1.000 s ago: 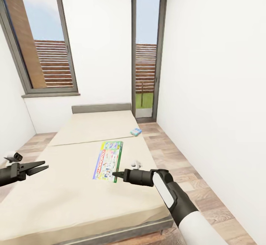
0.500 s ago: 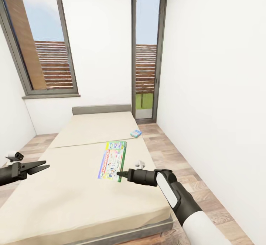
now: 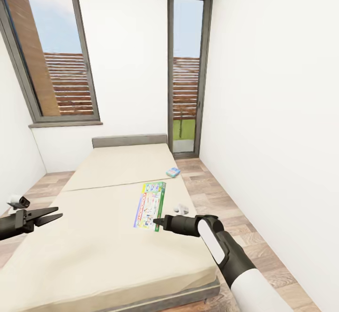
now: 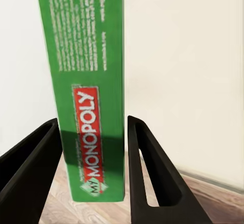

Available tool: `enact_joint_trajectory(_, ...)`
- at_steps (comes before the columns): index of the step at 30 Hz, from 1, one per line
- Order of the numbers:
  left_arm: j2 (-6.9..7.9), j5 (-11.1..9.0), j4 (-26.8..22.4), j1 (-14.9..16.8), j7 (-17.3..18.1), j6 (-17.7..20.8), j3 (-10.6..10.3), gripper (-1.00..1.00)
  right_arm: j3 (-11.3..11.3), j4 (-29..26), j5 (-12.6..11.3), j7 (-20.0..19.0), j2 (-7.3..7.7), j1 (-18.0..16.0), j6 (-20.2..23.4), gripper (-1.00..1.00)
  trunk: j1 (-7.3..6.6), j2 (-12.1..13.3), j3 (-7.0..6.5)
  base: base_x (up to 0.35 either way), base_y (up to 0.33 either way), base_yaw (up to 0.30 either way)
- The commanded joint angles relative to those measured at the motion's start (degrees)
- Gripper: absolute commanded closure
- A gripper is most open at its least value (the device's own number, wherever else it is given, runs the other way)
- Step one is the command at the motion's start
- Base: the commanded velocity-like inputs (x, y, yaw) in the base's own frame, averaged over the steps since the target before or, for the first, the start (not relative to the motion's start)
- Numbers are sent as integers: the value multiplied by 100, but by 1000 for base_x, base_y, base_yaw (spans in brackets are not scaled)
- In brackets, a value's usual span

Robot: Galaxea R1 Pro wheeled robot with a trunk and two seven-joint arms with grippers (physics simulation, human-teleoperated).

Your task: Put all the toys in the child's room - the three board games (two on the bed and one on the table), the two jigsaw puzzles on the table, and the tennis ball on the table - inside the toy box on the table in the child's room.

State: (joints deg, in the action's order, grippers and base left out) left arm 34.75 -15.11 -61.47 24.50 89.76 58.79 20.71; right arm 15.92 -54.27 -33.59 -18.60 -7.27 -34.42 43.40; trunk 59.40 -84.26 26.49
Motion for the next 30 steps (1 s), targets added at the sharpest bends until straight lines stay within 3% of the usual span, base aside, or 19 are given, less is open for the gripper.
enact_joint_trajectory(1,0,6,-2,6,24,61,-3,-100,-10,-3,13,-44,11,-4,21,100,-23,38,-12,0,0,0)
enact_joint_trajectory(14,-49,41,-23,20,24,80,2,-100,-23,-13,21,-188,66,-5,-3,100,-308,559,-245,0,0,15)
enact_joint_trajectory(19,-162,60,-23,20,24,80,-4,-100,-27,-14,29,-156,62,-4,-6,100,-418,760,-335,0,0,237)
enact_joint_trajectory(30,-179,76,-7,20,24,80,-11,-100,-19,-14,43,-147,69,-4,-12,100,-660,1201,-532,0,0,288)
